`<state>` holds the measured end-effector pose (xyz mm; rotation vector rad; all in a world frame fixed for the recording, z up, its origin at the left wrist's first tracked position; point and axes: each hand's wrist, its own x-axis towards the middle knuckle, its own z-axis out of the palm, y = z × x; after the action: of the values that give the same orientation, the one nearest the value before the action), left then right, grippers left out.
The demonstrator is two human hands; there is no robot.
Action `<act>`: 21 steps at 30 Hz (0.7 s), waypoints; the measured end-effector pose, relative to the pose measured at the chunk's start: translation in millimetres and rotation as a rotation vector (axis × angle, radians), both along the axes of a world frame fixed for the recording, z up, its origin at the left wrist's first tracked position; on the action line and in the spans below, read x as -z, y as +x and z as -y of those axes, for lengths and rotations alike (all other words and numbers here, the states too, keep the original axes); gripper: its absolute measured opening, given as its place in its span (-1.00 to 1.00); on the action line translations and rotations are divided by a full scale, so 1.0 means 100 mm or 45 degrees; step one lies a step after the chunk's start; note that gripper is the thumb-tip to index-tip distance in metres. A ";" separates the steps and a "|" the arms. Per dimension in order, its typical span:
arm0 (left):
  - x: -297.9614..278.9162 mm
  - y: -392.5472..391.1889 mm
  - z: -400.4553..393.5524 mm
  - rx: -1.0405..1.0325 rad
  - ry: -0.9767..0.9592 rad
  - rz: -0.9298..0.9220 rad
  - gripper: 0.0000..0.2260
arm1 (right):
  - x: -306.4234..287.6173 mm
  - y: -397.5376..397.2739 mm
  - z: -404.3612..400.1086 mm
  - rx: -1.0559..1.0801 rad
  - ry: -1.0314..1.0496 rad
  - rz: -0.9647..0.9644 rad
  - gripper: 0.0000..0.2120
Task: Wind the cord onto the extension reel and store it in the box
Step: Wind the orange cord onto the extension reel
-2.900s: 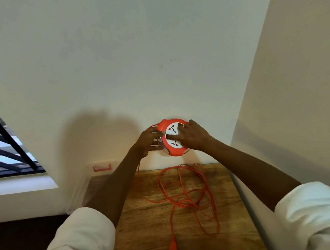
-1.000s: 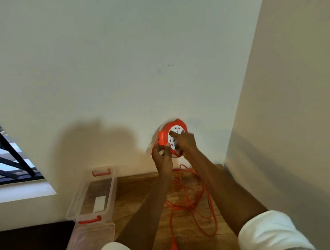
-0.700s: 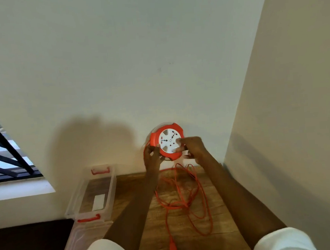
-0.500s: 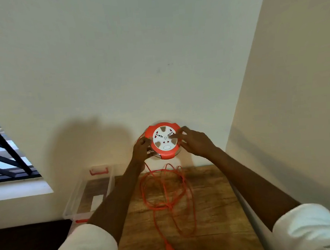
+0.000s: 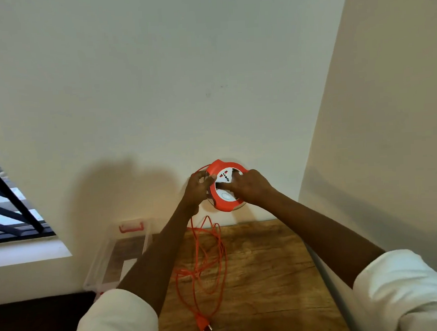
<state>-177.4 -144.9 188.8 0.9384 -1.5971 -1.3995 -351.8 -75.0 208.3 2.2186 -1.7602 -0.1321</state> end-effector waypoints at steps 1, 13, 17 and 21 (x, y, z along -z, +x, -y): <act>0.03 -0.02 -0.02 -0.033 0.023 -0.010 -0.68 | 0.03 0.02 0.01 0.050 0.007 0.066 -0.32; 0.59 -0.43 -0.68 -0.421 0.395 -0.687 -0.78 | 0.31 0.54 0.09 1.107 -0.168 2.775 -0.44; 0.68 -0.31 -0.62 -0.454 0.435 -0.648 -0.76 | 0.40 0.44 0.01 1.033 0.101 2.676 -0.58; 0.70 0.04 -0.40 -0.452 0.375 -0.406 -0.65 | 0.44 0.04 -0.10 0.696 0.000 1.639 -0.70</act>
<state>-173.2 -105.2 119.3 1.0470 -0.9521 -1.4628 -347.4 -65.0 164.7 1.7625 -2.8621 1.4583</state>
